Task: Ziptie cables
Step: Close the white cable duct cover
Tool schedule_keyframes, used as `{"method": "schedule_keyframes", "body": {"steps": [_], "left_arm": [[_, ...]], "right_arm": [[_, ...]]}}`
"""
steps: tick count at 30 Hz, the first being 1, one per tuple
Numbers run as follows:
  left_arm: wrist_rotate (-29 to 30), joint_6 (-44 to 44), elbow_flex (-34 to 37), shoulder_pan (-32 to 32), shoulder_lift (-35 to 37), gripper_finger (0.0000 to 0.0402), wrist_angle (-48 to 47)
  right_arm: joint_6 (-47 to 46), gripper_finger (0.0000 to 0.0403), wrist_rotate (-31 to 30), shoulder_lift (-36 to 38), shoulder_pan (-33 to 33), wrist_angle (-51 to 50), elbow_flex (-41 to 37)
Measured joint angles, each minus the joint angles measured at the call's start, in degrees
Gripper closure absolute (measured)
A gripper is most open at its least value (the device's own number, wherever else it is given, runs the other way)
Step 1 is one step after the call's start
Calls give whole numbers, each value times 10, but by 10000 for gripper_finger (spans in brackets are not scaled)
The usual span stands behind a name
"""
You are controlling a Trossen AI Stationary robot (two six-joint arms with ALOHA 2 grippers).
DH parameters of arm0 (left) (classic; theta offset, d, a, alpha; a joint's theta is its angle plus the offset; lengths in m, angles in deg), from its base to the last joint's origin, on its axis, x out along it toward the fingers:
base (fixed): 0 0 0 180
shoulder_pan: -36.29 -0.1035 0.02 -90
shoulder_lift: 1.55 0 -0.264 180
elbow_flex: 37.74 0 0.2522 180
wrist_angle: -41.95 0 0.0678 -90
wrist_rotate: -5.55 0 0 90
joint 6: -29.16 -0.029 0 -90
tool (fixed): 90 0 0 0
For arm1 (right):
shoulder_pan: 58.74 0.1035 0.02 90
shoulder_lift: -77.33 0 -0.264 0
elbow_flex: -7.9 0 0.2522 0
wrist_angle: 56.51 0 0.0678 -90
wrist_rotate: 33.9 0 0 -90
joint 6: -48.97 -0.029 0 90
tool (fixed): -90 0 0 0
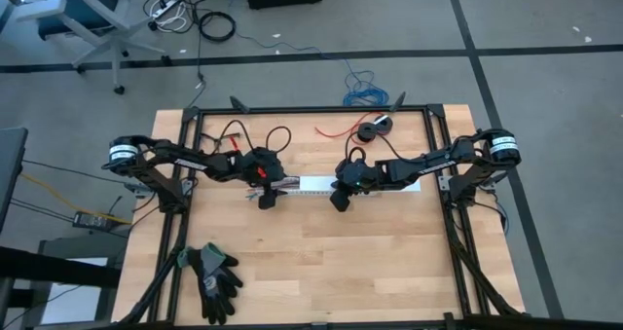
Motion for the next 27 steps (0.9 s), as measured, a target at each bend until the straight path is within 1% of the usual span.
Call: {"method": "schedule_keyframes", "body": {"steps": [3, 8, 11, 17, 21, 27], "left_arm": [[9, 2, 12, 0, 0, 122, 13], [15, 27, 60, 0, -1, 122, 106], [17, 31, 80, 0, -1, 123, 147], [17, 26, 85, 0, -1, 149, 158], [19, 26, 85, 0, -1, 157, 159], [19, 27, 85, 0, -1, 157, 159]], "right_arm": [[0, 403, 0, 0, 0, 0, 0], [0, 403, 0, 0, 0, 0, 0], [0, 403, 0, 0, 0, 2, 0], [25, 403, -1, 6, 7, 16, 0], [22, 403, -10, 45, 20, -32, -1], [-20, 403, -75, 139, 52, -171, -1]]}}
